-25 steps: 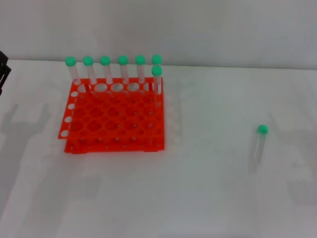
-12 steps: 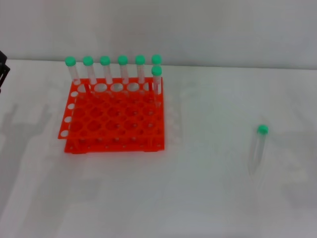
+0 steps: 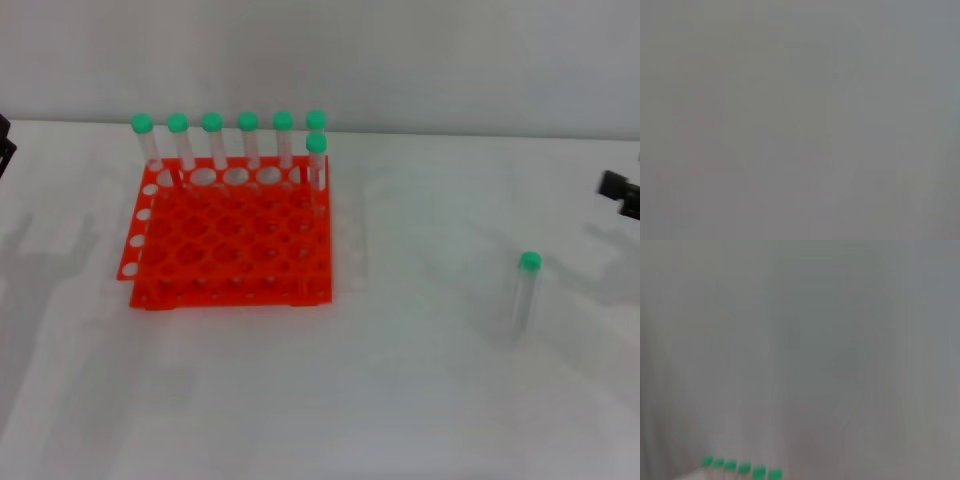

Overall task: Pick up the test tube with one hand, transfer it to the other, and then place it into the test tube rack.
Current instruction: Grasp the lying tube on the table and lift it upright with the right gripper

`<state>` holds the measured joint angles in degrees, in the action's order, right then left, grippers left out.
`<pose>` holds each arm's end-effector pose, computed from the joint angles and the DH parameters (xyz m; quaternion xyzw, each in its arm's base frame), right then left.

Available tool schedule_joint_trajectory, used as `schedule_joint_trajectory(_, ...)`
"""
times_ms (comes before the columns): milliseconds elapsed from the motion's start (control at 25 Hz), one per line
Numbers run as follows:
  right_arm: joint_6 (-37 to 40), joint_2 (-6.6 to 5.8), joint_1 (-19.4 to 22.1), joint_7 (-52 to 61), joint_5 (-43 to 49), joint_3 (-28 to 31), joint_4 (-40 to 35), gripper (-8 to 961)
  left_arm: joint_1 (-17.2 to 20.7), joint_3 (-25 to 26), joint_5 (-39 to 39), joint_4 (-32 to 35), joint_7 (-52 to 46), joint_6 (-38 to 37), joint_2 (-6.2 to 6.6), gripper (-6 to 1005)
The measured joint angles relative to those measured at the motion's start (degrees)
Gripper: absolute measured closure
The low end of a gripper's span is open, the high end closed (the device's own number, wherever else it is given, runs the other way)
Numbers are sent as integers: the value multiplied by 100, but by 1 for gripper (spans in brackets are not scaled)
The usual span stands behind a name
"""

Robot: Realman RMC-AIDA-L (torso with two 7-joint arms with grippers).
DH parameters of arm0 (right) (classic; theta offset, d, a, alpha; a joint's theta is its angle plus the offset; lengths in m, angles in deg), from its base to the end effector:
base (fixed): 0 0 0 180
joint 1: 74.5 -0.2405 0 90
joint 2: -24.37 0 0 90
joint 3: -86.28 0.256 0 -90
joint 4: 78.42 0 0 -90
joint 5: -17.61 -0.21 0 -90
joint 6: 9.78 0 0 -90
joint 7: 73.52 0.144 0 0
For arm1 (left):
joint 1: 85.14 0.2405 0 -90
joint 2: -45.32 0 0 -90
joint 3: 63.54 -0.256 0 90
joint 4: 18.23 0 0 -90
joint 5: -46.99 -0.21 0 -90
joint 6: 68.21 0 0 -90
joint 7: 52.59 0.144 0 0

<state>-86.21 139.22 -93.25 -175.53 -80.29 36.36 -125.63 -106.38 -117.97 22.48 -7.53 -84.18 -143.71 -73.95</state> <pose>0.2812 0.3448 0.0851 -0.8527 0.2079 0.3389 0.3389 -0.3469 0.3196 0.0540 -0.6037 -0.2584 -0.4265 0.6220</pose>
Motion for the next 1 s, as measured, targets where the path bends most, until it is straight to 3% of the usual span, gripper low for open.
schedule_joint_trajectory(360, 1048, 11, -58, 4250, 3102, -1597, -3351, 81, 47, -8, -25, -70, 0, 51, 0, 106)
schedule_joint_trajectory(600, 958, 18, -137, 6717, 5406, -2657, -4970, 81, 77, -15, -42, -78, -1, 62, 0, 106)
schedule_joint_trajectory(800, 547, 22, -166, 8197, 6608, -3384, -5608, 81, 84, -15, -54, -78, -1, 62, 6, 107)
schedule_joint_trajectory(1000, 158, 28, -200, 9264, 7314, -3955, -5655, 80, 84, -27, -64, -78, 14, 39, 12, 107)
